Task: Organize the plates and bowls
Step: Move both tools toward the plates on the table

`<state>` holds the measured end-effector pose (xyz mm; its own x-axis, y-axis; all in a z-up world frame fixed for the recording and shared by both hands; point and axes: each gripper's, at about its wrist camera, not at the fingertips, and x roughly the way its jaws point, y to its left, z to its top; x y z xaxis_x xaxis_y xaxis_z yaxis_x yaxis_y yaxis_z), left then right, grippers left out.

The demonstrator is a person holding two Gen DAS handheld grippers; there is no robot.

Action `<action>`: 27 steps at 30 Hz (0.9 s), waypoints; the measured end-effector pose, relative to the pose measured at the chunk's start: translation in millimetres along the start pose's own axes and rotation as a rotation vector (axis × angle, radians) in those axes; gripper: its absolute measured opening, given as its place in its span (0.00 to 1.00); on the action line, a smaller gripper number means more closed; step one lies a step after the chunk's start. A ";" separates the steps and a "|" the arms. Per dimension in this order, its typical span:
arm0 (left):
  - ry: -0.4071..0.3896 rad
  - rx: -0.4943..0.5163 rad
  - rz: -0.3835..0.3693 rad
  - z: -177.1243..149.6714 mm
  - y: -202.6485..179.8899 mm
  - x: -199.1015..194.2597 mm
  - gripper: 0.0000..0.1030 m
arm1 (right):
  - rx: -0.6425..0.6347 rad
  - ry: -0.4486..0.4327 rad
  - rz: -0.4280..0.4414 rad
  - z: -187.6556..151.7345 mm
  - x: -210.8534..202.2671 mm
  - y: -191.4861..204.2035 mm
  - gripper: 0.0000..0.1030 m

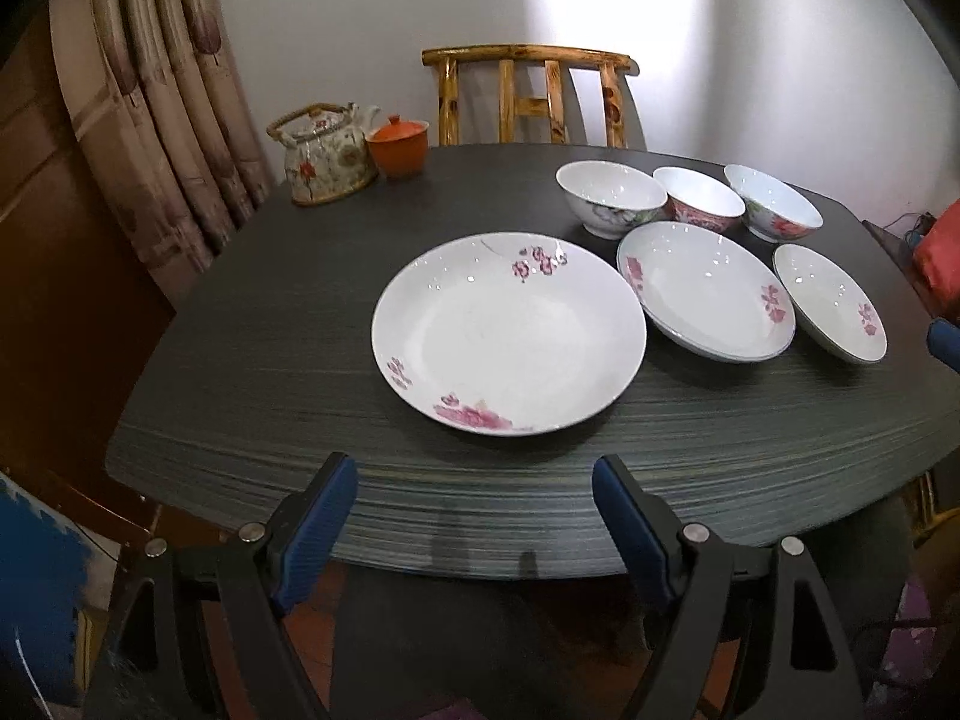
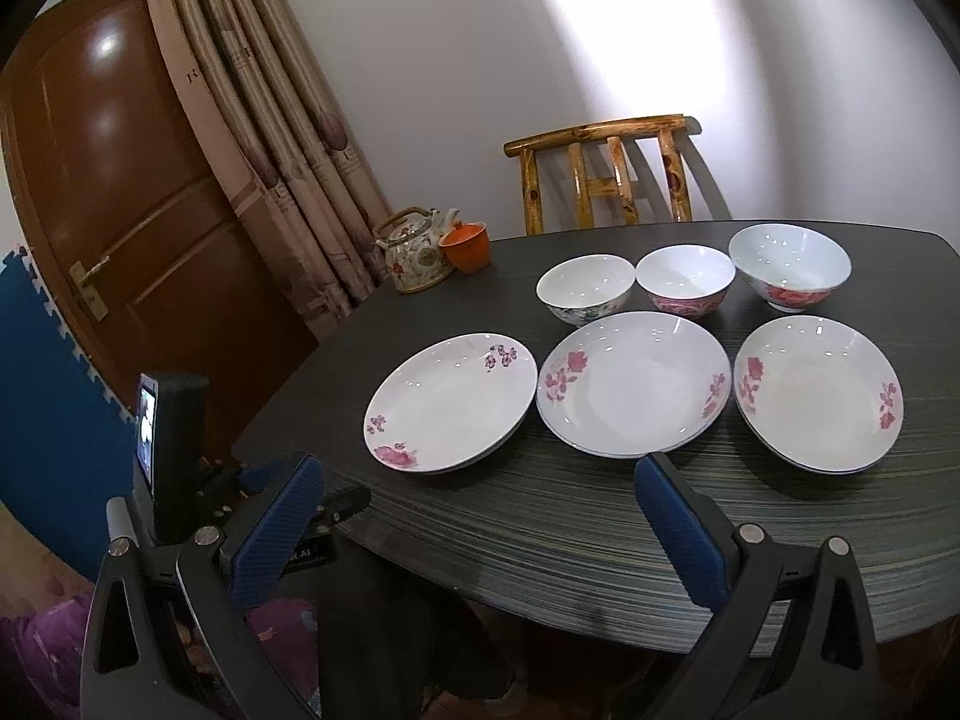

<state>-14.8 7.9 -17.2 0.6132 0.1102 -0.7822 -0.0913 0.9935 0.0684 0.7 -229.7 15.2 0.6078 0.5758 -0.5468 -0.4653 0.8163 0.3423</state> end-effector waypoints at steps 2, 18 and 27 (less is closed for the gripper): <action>-0.007 0.002 0.000 2.9 1.7 -1.8 0.78 | 0.000 0.006 0.012 1.9 2.0 0.8 1.00; 0.017 0.008 0.018 26.7 34.2 9.5 0.77 | 0.131 0.094 0.134 13.0 33.6 -1.6 1.00; 0.035 0.023 -0.007 36.0 45.5 21.5 0.77 | 0.195 0.135 0.170 17.4 51.7 -2.1 1.00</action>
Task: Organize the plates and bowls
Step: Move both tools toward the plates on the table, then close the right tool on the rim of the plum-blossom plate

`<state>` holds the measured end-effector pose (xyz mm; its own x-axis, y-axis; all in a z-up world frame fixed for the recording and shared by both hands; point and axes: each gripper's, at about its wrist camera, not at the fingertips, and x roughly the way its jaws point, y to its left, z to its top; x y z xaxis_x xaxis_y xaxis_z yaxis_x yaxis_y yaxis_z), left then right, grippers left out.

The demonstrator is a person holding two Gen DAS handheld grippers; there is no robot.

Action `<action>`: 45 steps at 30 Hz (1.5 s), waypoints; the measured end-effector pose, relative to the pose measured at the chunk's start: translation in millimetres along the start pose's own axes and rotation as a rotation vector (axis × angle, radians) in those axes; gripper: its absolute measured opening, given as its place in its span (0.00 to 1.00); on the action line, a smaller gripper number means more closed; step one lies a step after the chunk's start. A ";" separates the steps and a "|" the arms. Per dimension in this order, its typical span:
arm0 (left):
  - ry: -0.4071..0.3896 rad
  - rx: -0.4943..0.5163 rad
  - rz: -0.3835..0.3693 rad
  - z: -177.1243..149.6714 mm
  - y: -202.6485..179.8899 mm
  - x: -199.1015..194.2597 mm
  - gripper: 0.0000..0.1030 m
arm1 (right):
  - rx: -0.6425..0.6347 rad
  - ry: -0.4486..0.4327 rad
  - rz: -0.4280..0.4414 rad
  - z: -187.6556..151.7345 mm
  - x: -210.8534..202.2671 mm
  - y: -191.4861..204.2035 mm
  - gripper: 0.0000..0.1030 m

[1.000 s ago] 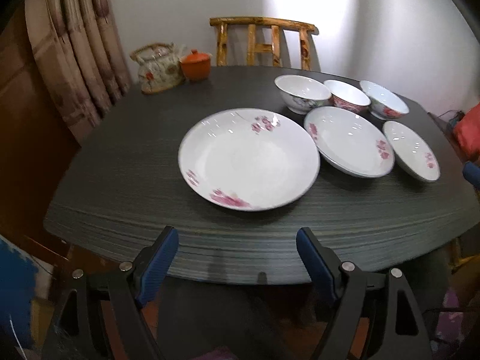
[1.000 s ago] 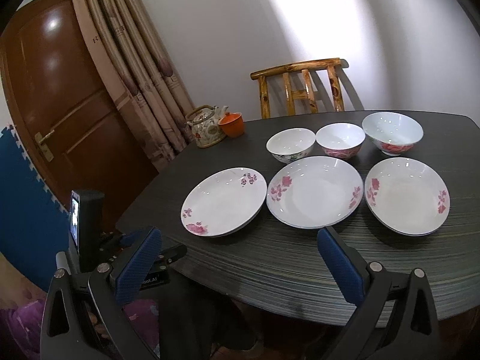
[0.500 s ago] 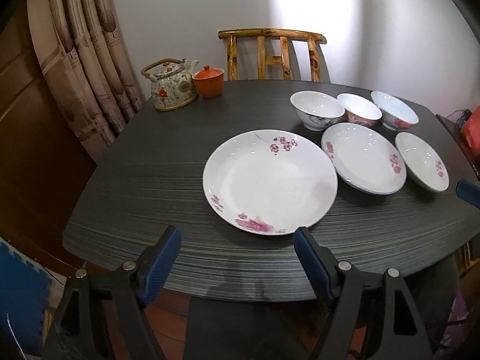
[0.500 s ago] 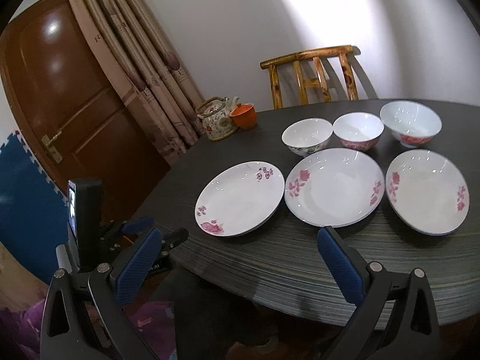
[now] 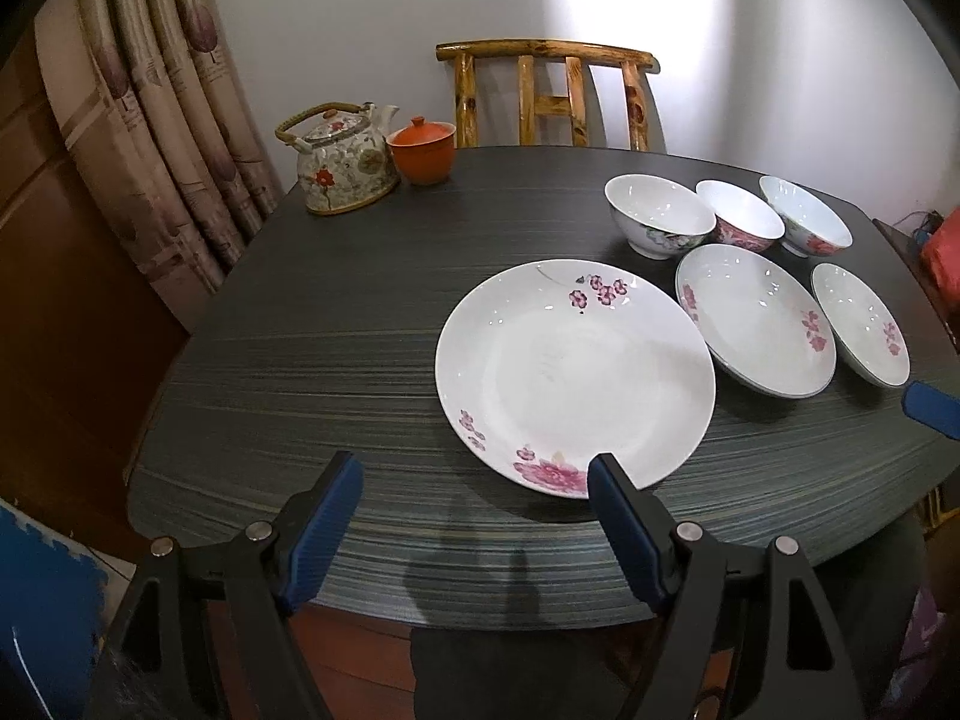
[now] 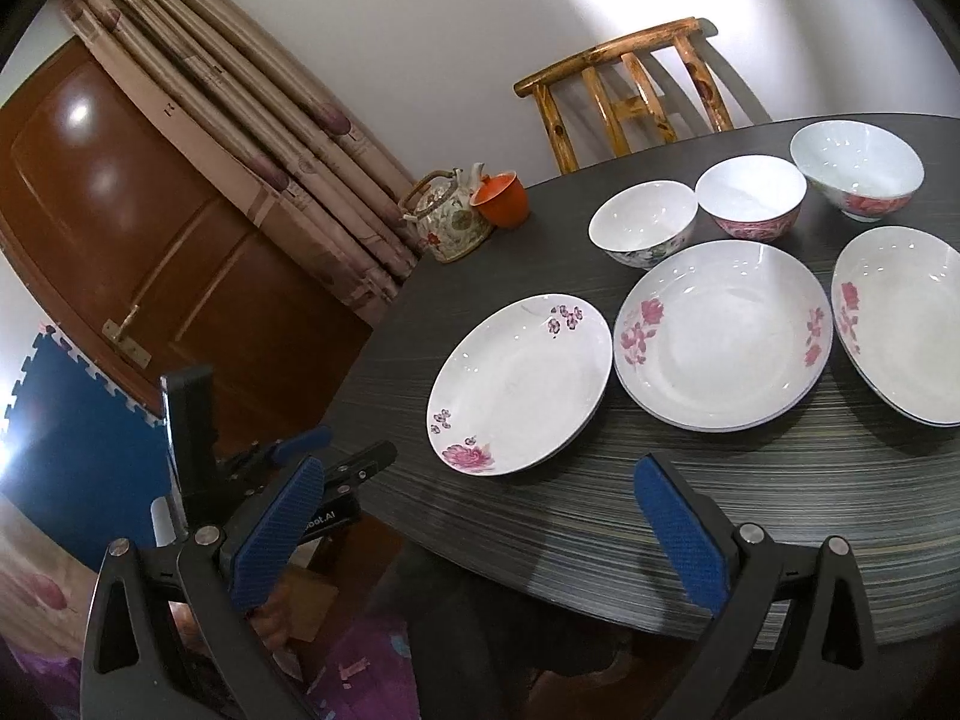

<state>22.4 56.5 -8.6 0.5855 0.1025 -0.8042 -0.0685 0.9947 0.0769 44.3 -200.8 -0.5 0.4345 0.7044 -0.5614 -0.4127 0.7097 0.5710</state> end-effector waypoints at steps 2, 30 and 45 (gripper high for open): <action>0.000 -0.002 0.005 2.5 2.4 2.3 0.77 | 0.008 0.008 0.012 1.4 1.9 0.2 1.00; 0.041 0.011 0.018 21.7 18.0 46.9 0.77 | 0.172 0.145 0.030 13.6 59.6 -19.5 0.66; 0.157 -0.064 -0.088 29.2 35.8 91.6 0.77 | 0.305 0.201 0.022 14.3 94.9 -47.1 0.63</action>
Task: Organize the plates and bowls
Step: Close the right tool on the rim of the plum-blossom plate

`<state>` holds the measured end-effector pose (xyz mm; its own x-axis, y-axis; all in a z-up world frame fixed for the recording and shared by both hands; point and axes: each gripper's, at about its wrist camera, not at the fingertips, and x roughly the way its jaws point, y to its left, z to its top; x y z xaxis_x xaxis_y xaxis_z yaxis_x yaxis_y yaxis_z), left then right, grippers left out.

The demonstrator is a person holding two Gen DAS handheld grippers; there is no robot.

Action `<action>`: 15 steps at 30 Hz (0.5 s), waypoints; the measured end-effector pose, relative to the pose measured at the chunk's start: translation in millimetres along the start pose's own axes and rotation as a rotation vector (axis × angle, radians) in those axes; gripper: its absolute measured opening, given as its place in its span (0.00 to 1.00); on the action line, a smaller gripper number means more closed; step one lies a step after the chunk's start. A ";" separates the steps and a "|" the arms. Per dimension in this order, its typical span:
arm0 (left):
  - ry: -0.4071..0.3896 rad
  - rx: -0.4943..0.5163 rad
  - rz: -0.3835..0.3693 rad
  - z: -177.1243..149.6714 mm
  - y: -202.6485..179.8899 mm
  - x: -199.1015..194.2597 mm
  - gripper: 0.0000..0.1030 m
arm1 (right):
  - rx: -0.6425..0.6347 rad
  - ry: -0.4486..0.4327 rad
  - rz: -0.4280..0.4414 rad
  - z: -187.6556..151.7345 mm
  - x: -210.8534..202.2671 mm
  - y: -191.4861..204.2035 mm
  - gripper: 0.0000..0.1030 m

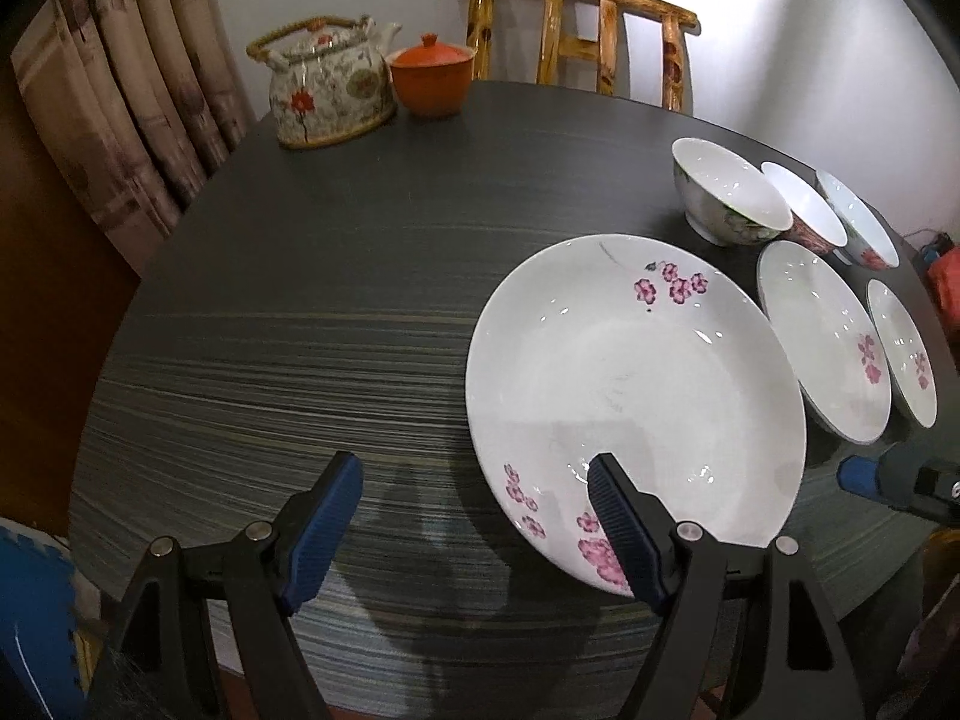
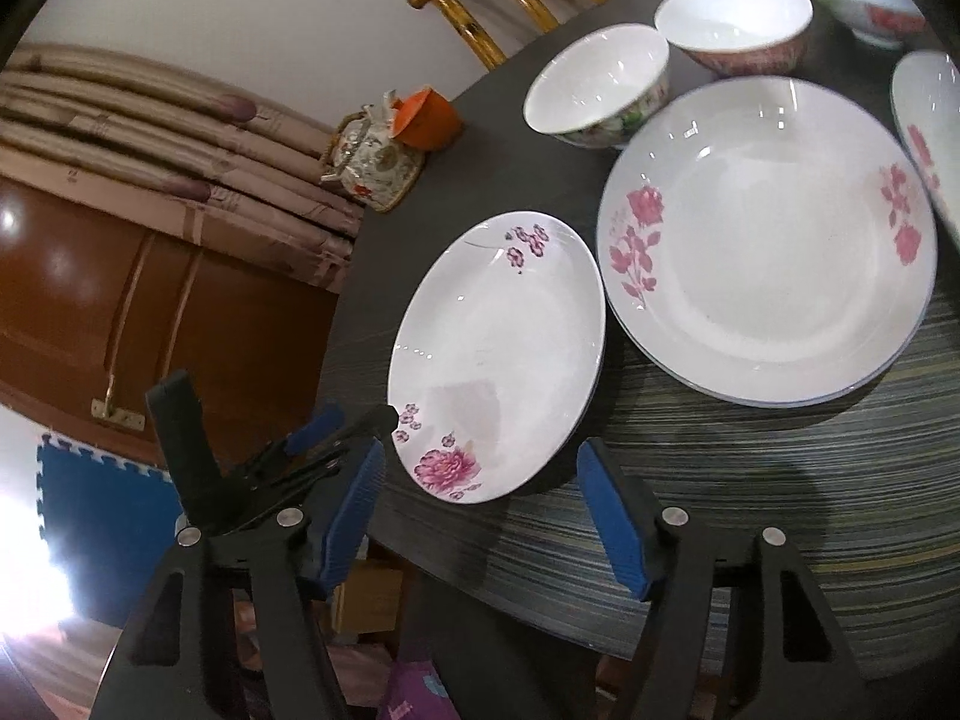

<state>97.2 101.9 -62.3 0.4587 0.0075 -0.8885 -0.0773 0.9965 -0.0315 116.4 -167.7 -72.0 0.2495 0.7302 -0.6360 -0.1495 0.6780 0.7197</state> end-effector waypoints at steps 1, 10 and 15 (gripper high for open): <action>0.006 0.000 -0.010 1.0 0.9 3.0 0.77 | 0.004 0.001 -0.004 0.8 2.2 -0.8 0.63; 0.082 -0.001 -0.073 3.9 6.7 31.8 0.53 | 0.071 0.027 -0.030 8.9 25.6 -17.1 0.57; 0.090 -0.032 -0.189 6.0 13.9 37.3 0.21 | 0.089 0.044 -0.051 15.6 38.6 -20.7 0.41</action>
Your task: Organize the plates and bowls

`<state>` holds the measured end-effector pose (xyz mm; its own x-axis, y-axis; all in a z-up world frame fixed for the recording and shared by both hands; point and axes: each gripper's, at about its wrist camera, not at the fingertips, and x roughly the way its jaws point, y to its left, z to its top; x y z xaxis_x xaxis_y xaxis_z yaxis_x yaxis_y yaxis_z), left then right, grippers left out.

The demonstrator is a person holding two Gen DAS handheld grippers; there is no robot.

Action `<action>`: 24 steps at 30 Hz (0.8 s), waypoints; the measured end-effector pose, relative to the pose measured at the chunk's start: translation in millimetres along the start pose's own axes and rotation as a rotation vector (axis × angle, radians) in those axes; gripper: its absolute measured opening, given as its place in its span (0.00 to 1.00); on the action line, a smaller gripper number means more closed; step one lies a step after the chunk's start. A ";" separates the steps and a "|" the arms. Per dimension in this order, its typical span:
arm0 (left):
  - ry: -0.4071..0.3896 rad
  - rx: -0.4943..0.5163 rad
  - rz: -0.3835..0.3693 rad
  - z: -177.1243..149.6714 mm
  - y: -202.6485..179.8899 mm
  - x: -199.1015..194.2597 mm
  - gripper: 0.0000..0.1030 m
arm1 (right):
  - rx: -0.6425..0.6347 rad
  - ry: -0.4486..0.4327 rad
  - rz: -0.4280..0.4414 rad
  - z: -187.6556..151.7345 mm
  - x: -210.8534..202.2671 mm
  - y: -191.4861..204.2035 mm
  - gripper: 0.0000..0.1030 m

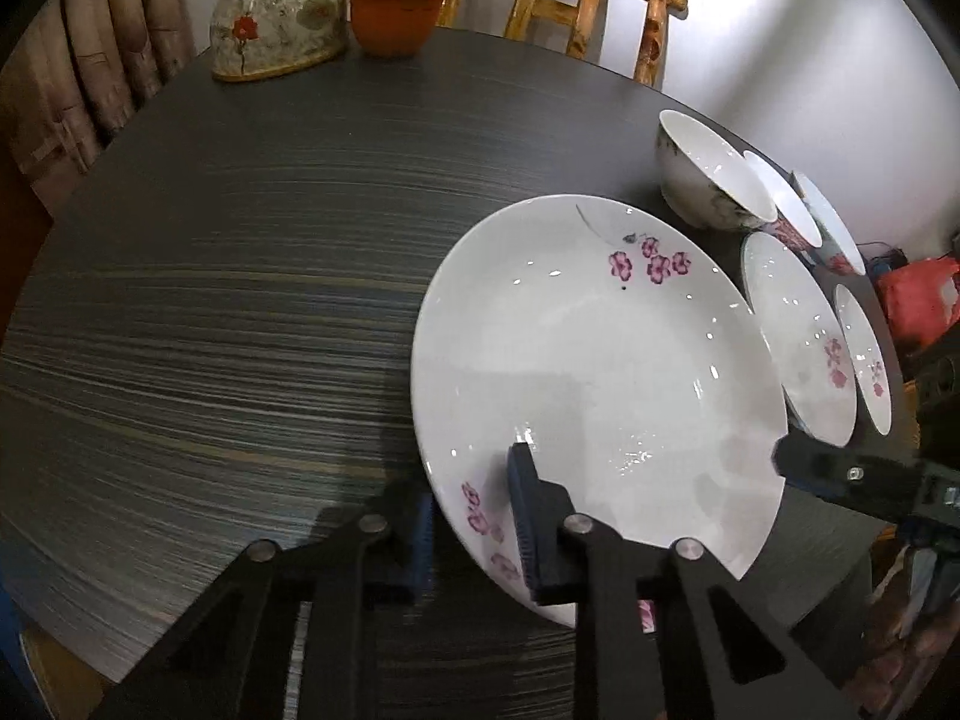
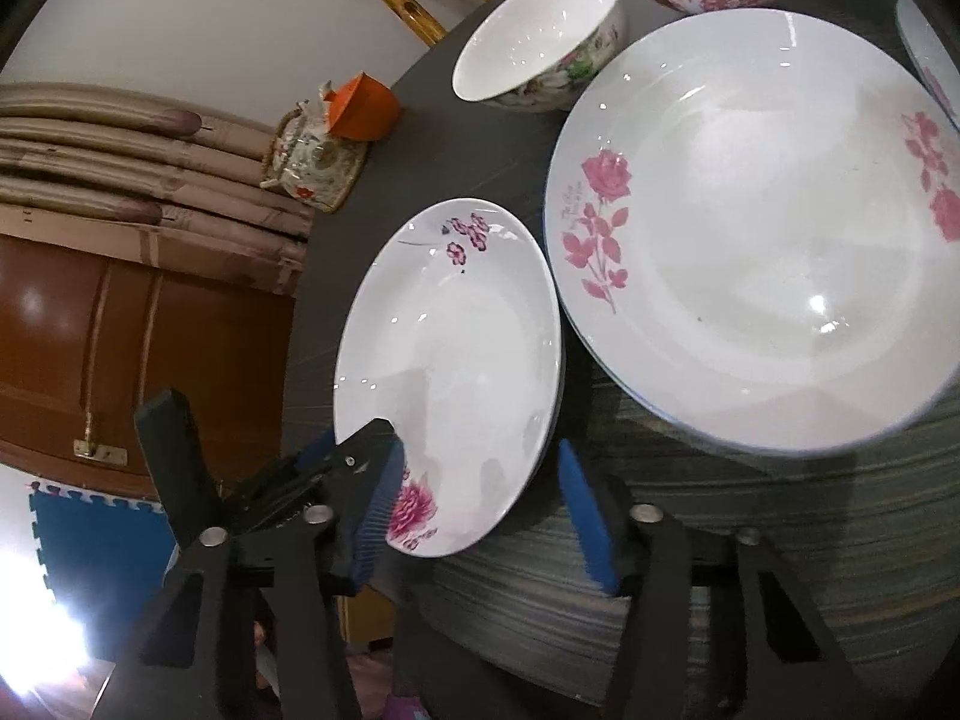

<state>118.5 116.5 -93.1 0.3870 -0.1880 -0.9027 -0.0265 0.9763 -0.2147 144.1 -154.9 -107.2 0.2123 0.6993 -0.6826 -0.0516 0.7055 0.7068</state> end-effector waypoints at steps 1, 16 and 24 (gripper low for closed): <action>-0.004 0.001 0.004 0.6 1.2 0.3 0.21 | -0.008 0.000 -0.026 0.9 2.4 0.9 0.35; -0.065 -0.191 0.023 4.8 77.9 -35.7 0.15 | -0.163 0.026 -0.045 13.9 28.4 44.2 0.13; -0.065 -0.240 0.056 1.8 98.4 -34.6 0.15 | -0.220 0.055 -0.071 15.2 57.6 73.4 0.14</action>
<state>104.2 219.3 -82.4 0.4372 -0.1194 -0.8914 -0.2643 0.9303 -0.2543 167.4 -64.6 -91.8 0.1699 0.6478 -0.7427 -0.2514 0.7572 0.6029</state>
